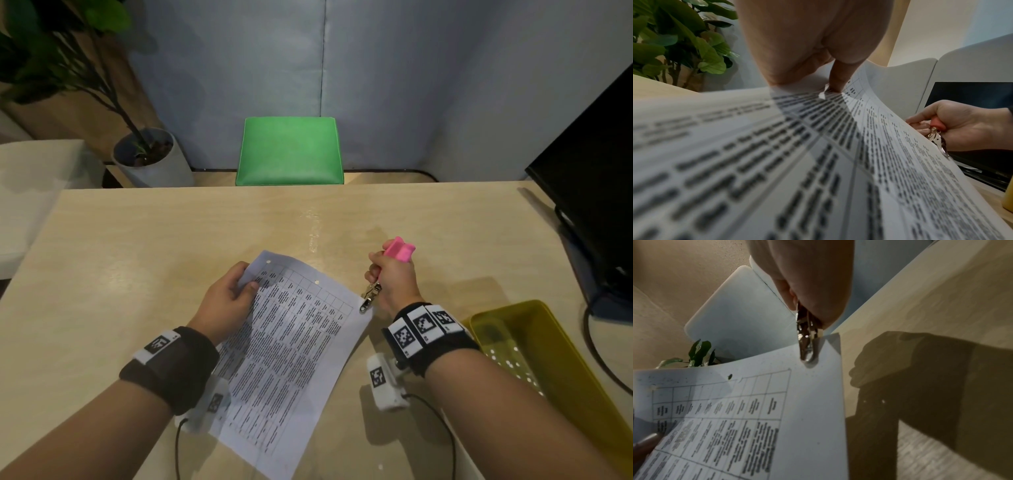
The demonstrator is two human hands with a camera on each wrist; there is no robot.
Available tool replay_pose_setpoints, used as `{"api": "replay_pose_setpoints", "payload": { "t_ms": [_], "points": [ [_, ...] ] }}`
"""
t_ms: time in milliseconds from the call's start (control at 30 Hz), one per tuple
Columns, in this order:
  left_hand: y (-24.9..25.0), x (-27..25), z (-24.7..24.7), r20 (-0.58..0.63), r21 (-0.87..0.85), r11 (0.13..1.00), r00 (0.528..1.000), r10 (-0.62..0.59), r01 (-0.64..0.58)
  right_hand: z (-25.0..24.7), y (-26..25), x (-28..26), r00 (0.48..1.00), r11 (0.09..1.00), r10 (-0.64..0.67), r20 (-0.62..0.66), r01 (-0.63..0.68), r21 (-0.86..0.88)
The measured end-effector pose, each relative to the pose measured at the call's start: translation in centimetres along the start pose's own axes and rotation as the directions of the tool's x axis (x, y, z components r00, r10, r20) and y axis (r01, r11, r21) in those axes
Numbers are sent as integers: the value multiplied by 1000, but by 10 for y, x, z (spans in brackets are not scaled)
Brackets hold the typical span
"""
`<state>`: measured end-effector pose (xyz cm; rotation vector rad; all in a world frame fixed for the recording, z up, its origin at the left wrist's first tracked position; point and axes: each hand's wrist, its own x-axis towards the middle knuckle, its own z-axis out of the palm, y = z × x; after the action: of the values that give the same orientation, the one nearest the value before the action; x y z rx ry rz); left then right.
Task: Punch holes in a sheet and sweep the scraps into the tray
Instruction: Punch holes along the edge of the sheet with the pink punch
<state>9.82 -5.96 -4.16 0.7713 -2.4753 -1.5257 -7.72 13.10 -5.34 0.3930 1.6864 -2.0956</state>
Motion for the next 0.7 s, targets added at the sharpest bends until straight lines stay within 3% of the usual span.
{"api": "replay_pose_setpoints", "payload": {
  "t_ms": [700],
  "points": [
    [-7, -2, 2, 34, -6, 1000, 999, -29, 30, -1, 7, 0, 1000, 999, 7, -12, -8, -44]
  ]
}}
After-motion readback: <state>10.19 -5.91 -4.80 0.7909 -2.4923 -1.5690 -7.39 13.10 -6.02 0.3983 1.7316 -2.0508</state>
